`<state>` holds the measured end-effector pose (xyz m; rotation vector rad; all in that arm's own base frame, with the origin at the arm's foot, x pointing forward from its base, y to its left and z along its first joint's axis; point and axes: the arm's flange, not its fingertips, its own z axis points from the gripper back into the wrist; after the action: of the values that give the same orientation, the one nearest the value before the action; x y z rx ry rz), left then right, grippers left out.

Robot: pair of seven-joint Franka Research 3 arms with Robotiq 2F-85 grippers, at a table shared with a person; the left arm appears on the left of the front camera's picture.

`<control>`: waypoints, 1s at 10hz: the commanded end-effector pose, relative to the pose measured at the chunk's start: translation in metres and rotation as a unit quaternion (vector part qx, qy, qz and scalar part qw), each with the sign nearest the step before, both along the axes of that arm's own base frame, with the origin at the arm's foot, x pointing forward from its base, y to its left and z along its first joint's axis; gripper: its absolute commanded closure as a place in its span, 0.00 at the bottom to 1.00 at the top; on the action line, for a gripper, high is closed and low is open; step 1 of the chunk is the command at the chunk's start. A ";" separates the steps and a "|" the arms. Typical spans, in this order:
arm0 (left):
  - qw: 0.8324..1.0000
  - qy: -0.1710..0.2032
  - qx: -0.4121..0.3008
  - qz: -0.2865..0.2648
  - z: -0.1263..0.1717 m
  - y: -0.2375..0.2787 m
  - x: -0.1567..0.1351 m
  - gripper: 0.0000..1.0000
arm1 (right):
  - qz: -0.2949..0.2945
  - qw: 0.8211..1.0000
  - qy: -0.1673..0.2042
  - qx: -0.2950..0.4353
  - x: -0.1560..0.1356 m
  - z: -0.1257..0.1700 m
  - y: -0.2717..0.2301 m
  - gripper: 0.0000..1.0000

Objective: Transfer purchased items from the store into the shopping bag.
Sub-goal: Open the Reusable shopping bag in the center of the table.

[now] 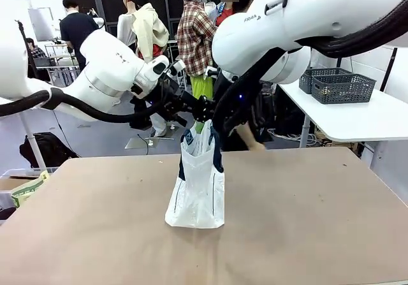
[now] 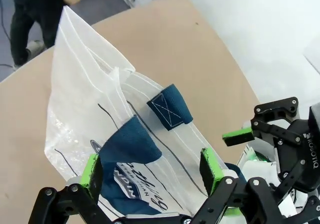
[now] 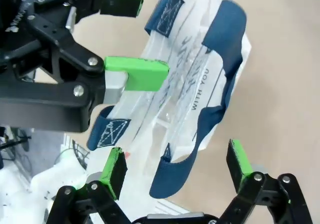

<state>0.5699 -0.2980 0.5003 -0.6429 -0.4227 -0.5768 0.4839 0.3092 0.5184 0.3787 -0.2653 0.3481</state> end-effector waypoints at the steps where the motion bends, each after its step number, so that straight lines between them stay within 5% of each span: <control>1: 1.000 0.013 0.019 -0.012 -0.002 -0.004 0.000 0.00 | -0.009 1.000 0.020 -0.021 0.005 -0.007 0.001 0.00; 3: 0.999 0.020 0.031 -0.014 -0.006 -0.008 0.000 0.00 | -0.017 0.999 0.028 -0.026 0.002 -0.011 -0.003 0.00; 4: 0.999 0.024 0.038 -0.014 -0.006 -0.007 -0.001 0.07 | -0.011 0.999 0.025 -0.037 0.002 -0.012 -0.001 0.00; 5: 0.999 0.027 0.044 -0.018 -0.009 -0.009 -0.001 0.26 | -0.002 0.999 0.020 -0.043 0.002 -0.014 -0.001 0.03; 9: 0.999 0.025 0.044 -0.011 -0.009 -0.009 -0.003 1.00 | -0.003 0.999 0.012 -0.052 0.004 -0.014 -0.003 0.79; 10: 0.999 0.023 0.045 -0.007 -0.009 -0.009 -0.002 1.00 | 0.000 0.998 0.010 -0.055 0.004 -0.015 -0.003 0.98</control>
<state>0.5651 -0.3068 0.4883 -0.5836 -0.3489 -0.6045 0.4868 0.3049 0.5033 0.2917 -0.2306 0.3671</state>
